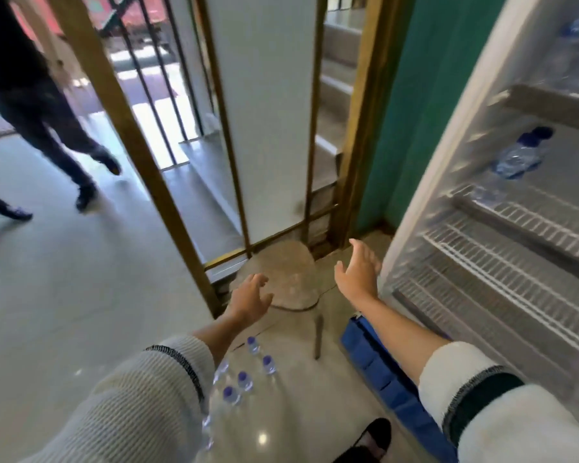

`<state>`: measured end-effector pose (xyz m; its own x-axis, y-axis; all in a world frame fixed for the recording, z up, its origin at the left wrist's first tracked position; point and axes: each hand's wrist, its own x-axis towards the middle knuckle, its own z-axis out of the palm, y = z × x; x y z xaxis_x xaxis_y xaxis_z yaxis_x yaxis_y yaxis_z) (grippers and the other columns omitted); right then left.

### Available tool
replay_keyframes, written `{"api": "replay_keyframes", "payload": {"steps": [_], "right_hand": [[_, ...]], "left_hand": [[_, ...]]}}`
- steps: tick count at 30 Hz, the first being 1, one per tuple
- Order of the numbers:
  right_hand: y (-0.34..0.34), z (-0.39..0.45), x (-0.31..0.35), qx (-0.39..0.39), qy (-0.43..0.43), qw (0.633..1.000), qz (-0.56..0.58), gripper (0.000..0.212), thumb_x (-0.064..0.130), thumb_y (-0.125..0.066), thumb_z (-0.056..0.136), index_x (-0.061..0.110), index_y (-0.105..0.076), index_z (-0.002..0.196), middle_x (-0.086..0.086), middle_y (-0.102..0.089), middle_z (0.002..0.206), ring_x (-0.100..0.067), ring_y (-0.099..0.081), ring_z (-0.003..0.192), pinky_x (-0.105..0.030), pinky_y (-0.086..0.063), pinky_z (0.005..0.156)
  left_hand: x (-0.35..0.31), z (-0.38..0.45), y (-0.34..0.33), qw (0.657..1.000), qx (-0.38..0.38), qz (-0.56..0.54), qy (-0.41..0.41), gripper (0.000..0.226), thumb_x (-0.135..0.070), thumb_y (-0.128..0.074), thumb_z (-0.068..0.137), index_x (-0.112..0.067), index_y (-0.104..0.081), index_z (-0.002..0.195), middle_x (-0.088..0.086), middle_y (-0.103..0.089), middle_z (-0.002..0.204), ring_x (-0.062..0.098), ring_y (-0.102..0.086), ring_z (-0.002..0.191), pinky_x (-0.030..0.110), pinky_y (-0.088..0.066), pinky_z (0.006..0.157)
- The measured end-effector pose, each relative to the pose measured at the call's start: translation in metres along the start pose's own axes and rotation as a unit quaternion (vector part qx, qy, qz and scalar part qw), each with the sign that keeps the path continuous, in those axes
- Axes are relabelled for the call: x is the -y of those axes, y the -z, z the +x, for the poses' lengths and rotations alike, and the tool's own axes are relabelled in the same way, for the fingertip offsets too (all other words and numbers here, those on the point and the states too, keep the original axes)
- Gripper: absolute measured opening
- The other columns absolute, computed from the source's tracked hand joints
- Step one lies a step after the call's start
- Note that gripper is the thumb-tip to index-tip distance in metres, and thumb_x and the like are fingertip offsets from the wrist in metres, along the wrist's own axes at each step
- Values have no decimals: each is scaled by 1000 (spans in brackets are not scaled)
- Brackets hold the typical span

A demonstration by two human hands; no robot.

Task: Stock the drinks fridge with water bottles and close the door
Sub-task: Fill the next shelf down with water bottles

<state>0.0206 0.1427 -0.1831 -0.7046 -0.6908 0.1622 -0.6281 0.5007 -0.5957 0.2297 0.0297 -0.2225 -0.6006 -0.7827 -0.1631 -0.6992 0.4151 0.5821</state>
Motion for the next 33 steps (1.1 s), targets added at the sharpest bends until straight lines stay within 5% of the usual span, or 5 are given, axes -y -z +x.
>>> {"api": "replay_keyframes", "payload": {"steps": [11,20,25,33], "right_hand": [[-122,-113,76,252,142,955,-61,47,23,-55,91,16,-44,136,-3,-49,138,-20,-42,130,-39,-23,109],[-187,-163,87,426,246,857,-153,50,17,-54,90,14,-41,138,-3,-48,136,-20,-41,128,-33,-24,105],[-221,-180,81,500,288,794,-190,49,18,-53,90,16,-40,138,-2,-48,134,-22,-42,127,-37,-24,109],[-320,-208,53,556,309,744,-207,48,17,-51,90,15,-40,137,-3,-46,135,-25,-42,125,-39,-29,108]], "left_hand": [[148,-148,11,973,-41,-58,220,40,-28,-65,90,-13,-56,125,7,-65,117,21,-61,107,34,-48,94],[191,-234,-34,905,-99,-167,379,41,-26,-67,88,-9,-56,124,8,-65,113,20,-62,100,28,-48,88],[209,-261,-70,869,-120,-201,437,40,-29,-65,88,-11,-56,123,4,-63,111,18,-59,98,29,-48,87],[279,-260,-165,840,-103,-227,481,41,-25,-67,87,-11,-55,123,4,-63,113,17,-58,101,25,-44,88]]}}
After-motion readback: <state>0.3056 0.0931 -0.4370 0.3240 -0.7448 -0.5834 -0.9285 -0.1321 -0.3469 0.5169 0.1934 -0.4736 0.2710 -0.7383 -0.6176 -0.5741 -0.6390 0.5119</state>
